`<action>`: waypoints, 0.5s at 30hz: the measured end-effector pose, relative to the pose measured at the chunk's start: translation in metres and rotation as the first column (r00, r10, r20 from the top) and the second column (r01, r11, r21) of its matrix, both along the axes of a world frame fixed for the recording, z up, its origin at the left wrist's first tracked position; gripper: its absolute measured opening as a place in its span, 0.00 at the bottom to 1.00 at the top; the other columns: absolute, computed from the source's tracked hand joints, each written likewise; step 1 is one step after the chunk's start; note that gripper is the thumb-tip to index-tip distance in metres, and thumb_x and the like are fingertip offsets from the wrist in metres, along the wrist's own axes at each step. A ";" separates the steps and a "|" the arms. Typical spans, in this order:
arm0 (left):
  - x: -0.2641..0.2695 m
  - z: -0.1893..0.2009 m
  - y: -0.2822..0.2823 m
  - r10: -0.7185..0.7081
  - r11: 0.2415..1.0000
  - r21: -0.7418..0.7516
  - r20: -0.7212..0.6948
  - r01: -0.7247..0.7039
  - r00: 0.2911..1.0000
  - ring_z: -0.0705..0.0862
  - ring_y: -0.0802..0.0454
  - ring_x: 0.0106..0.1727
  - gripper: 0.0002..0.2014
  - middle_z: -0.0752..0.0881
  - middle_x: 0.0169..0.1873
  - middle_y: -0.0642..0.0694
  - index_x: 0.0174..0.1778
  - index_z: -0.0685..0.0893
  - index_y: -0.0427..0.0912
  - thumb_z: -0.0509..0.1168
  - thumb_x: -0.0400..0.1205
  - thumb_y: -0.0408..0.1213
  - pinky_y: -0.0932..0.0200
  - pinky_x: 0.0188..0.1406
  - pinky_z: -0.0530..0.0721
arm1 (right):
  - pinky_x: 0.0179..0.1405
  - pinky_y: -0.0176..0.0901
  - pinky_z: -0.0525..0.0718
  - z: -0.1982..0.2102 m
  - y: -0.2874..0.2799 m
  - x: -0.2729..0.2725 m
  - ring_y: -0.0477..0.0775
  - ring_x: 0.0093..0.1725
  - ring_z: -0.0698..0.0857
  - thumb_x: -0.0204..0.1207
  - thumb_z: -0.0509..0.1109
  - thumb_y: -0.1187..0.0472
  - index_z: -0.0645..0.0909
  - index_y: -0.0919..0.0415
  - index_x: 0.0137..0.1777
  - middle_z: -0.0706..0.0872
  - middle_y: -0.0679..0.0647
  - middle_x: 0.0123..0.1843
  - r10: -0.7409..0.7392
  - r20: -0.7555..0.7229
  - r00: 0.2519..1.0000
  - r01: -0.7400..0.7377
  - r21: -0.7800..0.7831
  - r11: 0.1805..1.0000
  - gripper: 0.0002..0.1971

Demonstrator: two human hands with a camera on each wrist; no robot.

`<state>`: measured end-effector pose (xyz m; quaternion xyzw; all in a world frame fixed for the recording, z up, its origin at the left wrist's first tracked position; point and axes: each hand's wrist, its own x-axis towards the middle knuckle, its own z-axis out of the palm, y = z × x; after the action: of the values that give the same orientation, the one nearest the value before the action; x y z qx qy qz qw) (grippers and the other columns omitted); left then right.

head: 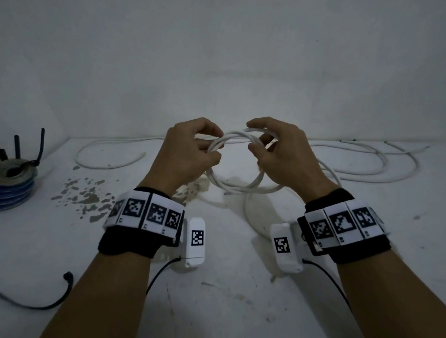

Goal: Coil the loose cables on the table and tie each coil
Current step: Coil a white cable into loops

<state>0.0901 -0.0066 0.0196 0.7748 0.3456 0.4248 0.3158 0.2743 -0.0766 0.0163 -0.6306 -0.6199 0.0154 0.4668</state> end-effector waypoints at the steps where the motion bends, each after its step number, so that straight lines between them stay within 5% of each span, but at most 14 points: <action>1: 0.000 -0.001 0.001 0.038 0.998 0.046 -0.021 -0.037 0.999 0.91 0.62 0.43 0.14 0.92 0.43 0.51 0.49 0.88 0.43 0.77 0.70 0.26 0.56 0.46 0.92 | 0.48 0.54 0.88 0.000 0.000 -0.001 0.52 0.37 0.89 0.76 0.73 0.62 0.84 0.50 0.64 0.88 0.48 0.40 -0.002 -0.005 1.000 0.002 0.009 1.000 0.17; 5: -0.001 -0.006 0.007 0.170 0.966 0.215 -0.118 -0.142 0.978 0.87 0.61 0.40 0.09 0.89 0.39 0.51 0.40 0.90 0.43 0.81 0.71 0.42 0.60 0.43 0.88 | 0.46 0.48 0.89 0.001 -0.001 0.000 0.49 0.36 0.89 0.76 0.72 0.63 0.85 0.54 0.63 0.87 0.46 0.39 -0.015 -0.018 1.000 0.015 0.009 1.000 0.16; 10: -0.001 -0.008 0.011 0.210 0.967 0.180 -0.154 -0.181 0.966 0.86 0.57 0.34 0.12 0.89 0.32 0.52 0.37 0.92 0.44 0.78 0.75 0.50 0.55 0.39 0.86 | 0.39 0.36 0.87 0.004 -0.003 0.000 0.45 0.34 0.89 0.76 0.73 0.63 0.86 0.55 0.64 0.86 0.43 0.39 0.006 -0.033 0.999 -0.006 -0.005 1.000 0.16; 15: -0.022 0.001 0.024 0.377 0.926 -0.029 0.104 -0.376 0.920 0.85 0.57 0.30 0.11 0.87 0.27 0.53 0.32 0.90 0.46 0.79 0.74 0.49 0.64 0.37 0.80 | 0.45 0.45 0.90 0.016 -0.009 0.018 0.47 0.36 0.88 0.75 0.77 0.63 0.90 0.56 0.55 0.91 0.49 0.40 -0.004 -0.165 0.986 0.008 0.025 1.000 0.10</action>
<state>0.0678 0.0171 0.0201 0.6686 0.4721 0.5174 0.2497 0.2927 -0.0860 0.0322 -0.6229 -0.5775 0.0582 0.5245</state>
